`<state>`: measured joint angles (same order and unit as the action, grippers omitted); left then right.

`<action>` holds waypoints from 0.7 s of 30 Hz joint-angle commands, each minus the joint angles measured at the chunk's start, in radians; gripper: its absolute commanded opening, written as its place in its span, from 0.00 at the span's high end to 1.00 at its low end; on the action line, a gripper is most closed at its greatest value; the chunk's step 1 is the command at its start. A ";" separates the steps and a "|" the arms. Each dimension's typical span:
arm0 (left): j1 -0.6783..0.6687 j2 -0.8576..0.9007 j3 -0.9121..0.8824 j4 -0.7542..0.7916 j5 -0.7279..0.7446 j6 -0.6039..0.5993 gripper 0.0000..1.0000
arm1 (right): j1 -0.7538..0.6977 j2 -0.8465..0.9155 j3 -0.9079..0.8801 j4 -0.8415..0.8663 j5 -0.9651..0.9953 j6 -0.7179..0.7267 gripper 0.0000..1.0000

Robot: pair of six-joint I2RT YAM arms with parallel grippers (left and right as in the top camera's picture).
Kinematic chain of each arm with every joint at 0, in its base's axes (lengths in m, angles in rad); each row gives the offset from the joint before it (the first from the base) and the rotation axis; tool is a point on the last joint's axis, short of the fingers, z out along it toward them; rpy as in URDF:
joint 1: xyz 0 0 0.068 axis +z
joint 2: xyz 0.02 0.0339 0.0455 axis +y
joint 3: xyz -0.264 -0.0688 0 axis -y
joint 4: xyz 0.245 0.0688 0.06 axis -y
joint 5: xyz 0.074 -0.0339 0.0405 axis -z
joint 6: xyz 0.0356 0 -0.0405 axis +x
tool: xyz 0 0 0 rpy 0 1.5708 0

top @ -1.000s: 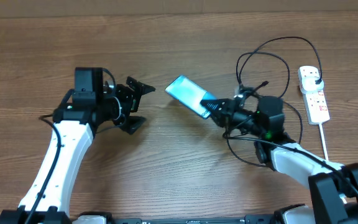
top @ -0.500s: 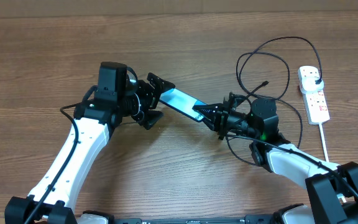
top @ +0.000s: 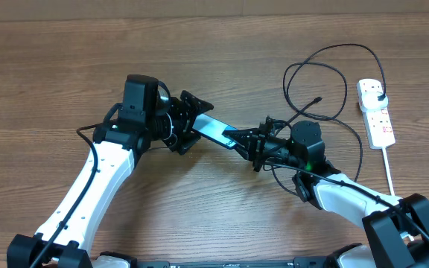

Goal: Plug charger to phone and switch on socket

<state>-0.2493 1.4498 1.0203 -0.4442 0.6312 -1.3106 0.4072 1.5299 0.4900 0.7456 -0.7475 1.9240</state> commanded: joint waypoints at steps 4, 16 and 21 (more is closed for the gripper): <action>-0.007 0.005 -0.007 0.005 -0.010 -0.018 0.19 | 0.005 -0.015 0.009 0.021 0.033 0.095 0.96; -0.007 0.005 -0.007 0.005 -0.010 -0.037 0.41 | 0.005 -0.015 0.009 0.102 0.036 0.096 0.96; -0.007 0.005 -0.007 0.005 -0.013 -0.037 0.46 | 0.026 -0.015 0.009 0.106 0.037 0.099 0.96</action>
<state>-0.2493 1.4502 1.0203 -0.4438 0.6273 -1.3373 0.4145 1.5299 0.4900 0.8291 -0.7113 2.0163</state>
